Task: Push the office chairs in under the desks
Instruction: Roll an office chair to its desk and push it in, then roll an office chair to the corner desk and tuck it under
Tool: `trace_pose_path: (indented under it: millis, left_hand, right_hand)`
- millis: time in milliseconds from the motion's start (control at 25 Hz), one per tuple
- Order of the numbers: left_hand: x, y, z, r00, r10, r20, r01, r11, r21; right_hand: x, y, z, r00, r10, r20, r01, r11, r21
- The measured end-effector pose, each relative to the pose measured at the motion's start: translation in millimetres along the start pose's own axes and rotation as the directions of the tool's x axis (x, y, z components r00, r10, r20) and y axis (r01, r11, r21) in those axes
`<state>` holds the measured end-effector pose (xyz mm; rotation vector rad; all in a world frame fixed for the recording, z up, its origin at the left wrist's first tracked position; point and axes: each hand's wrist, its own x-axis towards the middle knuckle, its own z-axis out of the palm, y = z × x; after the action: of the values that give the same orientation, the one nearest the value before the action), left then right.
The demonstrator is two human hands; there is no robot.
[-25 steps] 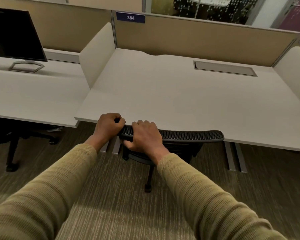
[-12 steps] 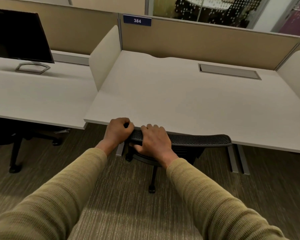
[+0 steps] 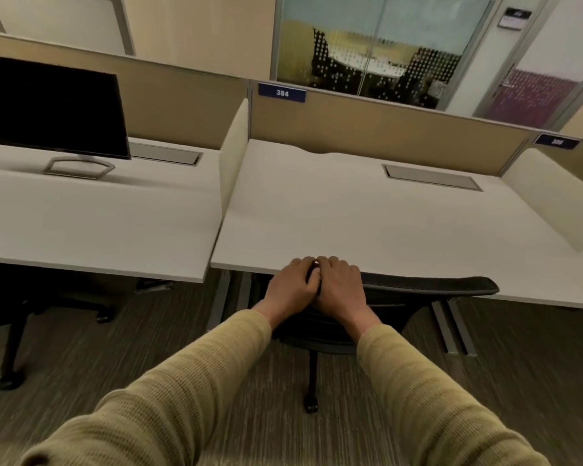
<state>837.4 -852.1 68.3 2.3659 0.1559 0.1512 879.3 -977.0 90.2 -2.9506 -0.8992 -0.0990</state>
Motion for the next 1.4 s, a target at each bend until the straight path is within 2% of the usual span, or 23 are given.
trace_pose_path:
  millis: [240,440,600,760,920,1280,1400]
  left_hand:
    - [-62.7,-121.3,-68.2,0.992,0.024,-0.122,0.01,0.963,0.27]
    - [-117.5,-217.3,-149.4,0.96,-0.186,-0.211,0.256,0.888,0.383]
    - [-165.6,-287.5,-200.4,0.872,-0.369,-0.321,0.47,0.814,0.341]
    - [-211.4,-355.3,-244.5,0.747,-0.522,-0.412,0.651,0.701,0.292]
    - [-236.5,-405.4,-285.8,0.637,-0.617,-0.462,0.763,0.59,0.264]
    - [-256.2,-476.1,-348.7,0.43,-0.75,-0.502,0.9,0.397,0.179]
    - [-276.4,-490.5,-364.0,0.349,-0.763,-0.545,0.933,0.334,0.13]
  right_hand:
    - [20.2,-125.7,14.8,0.983,-0.176,0.052,0.176,0.984,-0.002]
    - [47.0,-261.1,47.4,0.923,-0.377,0.081,0.371,0.925,0.077]
    - [66.6,-349.9,70.6,0.846,-0.527,0.08,0.516,0.847,0.127]
    - [87.7,-438.8,95.6,0.735,-0.672,0.094,0.655,0.738,0.159]
    - [121.4,-515.5,111.2,0.619,-0.778,0.113,0.752,0.628,0.201]
    - [191.1,-645.2,135.6,0.346,-0.92,0.183,0.894,0.383,0.231]
    - [190.6,-691.9,138.6,0.218,-0.955,0.203,0.938,0.262,0.226]
